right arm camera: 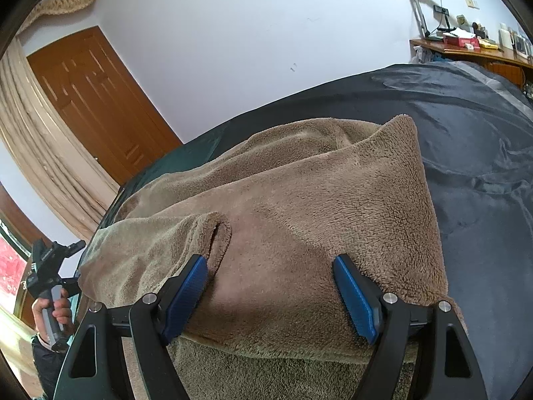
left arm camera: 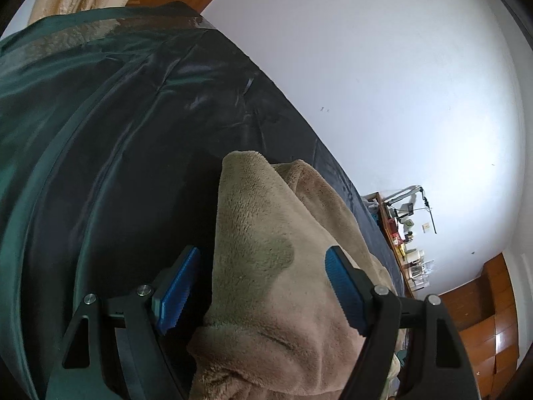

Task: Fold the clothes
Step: 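Open the left tool and lay the blanket edge on the fold, then pinch the brown blanket edge with the left tool while the right tool pinches it too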

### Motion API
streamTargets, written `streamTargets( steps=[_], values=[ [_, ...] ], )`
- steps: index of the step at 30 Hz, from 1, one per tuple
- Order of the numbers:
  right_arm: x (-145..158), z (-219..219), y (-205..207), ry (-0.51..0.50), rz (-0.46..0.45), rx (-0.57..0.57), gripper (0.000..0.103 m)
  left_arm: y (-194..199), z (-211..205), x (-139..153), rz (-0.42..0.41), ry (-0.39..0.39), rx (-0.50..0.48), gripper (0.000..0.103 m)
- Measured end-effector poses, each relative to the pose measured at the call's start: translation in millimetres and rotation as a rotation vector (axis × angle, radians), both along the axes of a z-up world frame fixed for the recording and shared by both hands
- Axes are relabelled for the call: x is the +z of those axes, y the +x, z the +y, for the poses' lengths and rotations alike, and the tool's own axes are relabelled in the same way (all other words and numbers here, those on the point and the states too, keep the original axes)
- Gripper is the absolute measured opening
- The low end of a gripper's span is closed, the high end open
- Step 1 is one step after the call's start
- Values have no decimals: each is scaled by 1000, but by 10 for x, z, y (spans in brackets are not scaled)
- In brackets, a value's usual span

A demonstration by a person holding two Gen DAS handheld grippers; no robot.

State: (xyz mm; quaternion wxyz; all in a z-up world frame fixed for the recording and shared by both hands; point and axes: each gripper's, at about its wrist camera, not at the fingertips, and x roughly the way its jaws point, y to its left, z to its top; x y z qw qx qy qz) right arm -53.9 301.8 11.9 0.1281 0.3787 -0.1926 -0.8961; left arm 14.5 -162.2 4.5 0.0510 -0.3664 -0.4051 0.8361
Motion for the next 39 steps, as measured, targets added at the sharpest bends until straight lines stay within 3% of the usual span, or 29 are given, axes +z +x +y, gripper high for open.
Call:
streamTargets(
  steps=[13,22,26,28,31,35,39],
  values=[
    [-20,31,-5,-31,3,1,80,56,-39,-63,25,76,-34,81],
    [-16,31,-13,-31,2,0,80,290,-36,-93,5,14,-86,81],
    [-13,30,-13,-31,1,-1,80,336,97,-72,5,-70,-136,75],
    [-13,30,-13,-30,0,-1,80,353,202,-59,-9,-137,-165,48],
    [-13,29,-14,-28,0,-1,80,382,273,-70,-22,-211,-178,38],
    [-15,24,-19,-25,0,0,80,441,279,-42,-29,-270,-181,35],
    [-15,18,-20,-21,-1,0,80,463,314,1,-36,-377,-178,35]
  ],
)
